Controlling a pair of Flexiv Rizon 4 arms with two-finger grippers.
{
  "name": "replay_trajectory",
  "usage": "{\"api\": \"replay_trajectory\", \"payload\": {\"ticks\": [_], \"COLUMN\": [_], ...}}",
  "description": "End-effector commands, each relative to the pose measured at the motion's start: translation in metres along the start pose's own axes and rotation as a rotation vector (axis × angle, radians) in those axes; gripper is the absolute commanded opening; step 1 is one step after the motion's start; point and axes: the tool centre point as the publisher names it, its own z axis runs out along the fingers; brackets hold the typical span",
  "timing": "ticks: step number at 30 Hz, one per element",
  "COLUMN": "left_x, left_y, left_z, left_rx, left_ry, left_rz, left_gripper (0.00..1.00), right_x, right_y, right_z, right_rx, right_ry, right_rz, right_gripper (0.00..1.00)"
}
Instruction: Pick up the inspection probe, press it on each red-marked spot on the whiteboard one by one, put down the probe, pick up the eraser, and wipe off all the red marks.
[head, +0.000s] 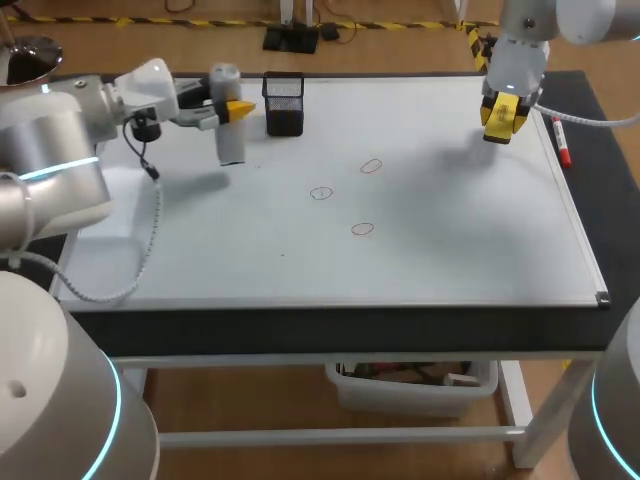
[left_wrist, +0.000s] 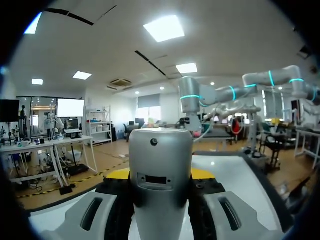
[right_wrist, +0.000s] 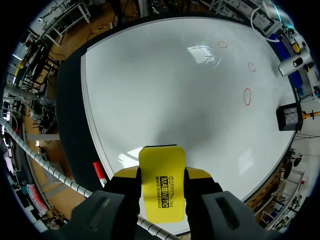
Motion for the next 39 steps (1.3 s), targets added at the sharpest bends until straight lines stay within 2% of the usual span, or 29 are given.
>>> {"api": "replay_trajectory", "payload": {"ticks": [1,14,17,27,32,37,39], "left_x": [0.003,-0.008,-0.013,-0.013,-0.013,-0.013,-0.013], "left_y": [-0.005,-0.003,-0.003,-0.003,-0.003,-0.003,-0.003], "left_z": [-0.025,-0.067,-0.077,-0.077,-0.077,-0.077,-0.077], "left_rx": [0.006,0.021,0.03,0.03,0.03,0.03,0.03], "left_ry": [-0.058,-0.127,-0.166,-0.166,-0.166,-0.166,-0.166], "left_rz": [0.004,0.001,-0.016,-0.016,-0.016,-0.016,-0.016], "left_gripper": [0.0,0.0,0.0,0.0,0.0,0.0,0.0], "right_x": [0.001,0.001,0.001,0.001,-0.019,-0.035,-0.043], "right_y": [0.0,0.0,0.0,0.0,0.028,0.067,0.085], "right_z": [-0.002,-0.002,-0.002,-0.002,0.004,0.014,0.016], "right_rx": [0.0,0.0,0.0,0.0,0.009,-0.01,-0.04], "right_ry": [0.004,0.004,0.004,0.004,0.042,0.044,0.013], "right_rz": [-0.002,-0.002,-0.002,-0.002,-0.095,-0.165,-0.197], "right_gripper": [0.0,0.0,0.0,0.0,0.0,0.0,0.0]}}
